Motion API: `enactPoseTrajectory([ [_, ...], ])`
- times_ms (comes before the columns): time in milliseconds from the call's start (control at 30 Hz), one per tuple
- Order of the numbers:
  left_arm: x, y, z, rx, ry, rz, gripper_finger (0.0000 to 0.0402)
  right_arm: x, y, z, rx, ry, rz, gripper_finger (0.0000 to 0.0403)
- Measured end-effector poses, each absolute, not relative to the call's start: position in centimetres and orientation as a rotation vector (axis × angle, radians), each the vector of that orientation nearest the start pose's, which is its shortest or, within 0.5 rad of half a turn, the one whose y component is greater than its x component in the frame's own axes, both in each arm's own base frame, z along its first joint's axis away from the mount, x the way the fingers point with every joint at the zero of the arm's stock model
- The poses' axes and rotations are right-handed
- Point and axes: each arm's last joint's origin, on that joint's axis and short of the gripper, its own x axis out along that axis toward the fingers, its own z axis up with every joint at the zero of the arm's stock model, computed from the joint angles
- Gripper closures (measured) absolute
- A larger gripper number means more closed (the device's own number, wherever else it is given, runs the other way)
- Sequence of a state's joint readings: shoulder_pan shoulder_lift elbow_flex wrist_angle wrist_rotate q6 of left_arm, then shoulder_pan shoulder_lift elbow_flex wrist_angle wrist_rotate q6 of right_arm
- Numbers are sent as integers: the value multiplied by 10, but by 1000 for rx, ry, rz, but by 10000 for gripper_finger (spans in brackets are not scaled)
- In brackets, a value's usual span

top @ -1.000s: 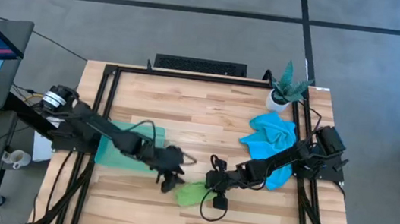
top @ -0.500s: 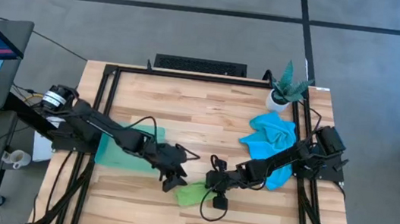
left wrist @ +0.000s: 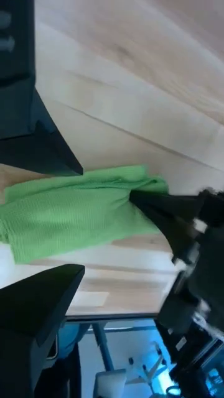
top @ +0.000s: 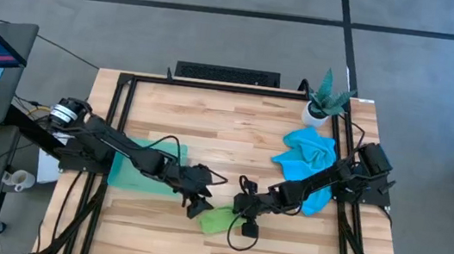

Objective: Roll microfiber towels into tight, uniform cylinder then place into a basket
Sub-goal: Put the green towel into the green bin

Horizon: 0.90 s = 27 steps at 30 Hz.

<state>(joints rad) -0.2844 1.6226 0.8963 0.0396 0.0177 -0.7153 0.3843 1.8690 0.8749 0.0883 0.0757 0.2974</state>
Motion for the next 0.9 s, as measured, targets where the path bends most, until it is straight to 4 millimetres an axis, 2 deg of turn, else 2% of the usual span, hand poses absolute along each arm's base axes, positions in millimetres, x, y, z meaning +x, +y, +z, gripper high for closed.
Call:
enactPoseTrajectory([
  [167, 335, -99, 168, -607, 881, -32, 164, 318, 126, 107, 69, 912, 152, 392],
  [333, 358, -107, 168, -535, 996, -59, 164, 317, 126, 107, 68, 916, 152, 391],
  [467, 367, -110, 163, -492, 1109, -18, 164, 317, 126, 107, 67, 918, 151, 389],
  [600, 376, -115, 153, -511, 1138, -74, 164, 317, 126, 107, 70, 917, 156, 391],
  [733, 378, -116, 148, -531, 1147, -101, 164, 317, 126, 107, 74, 923, 166, 392],
  [900, 380, -118, 133, -566, 1201, -105, 164, 317, 126, 107, 80, 918, 174, 390],
])
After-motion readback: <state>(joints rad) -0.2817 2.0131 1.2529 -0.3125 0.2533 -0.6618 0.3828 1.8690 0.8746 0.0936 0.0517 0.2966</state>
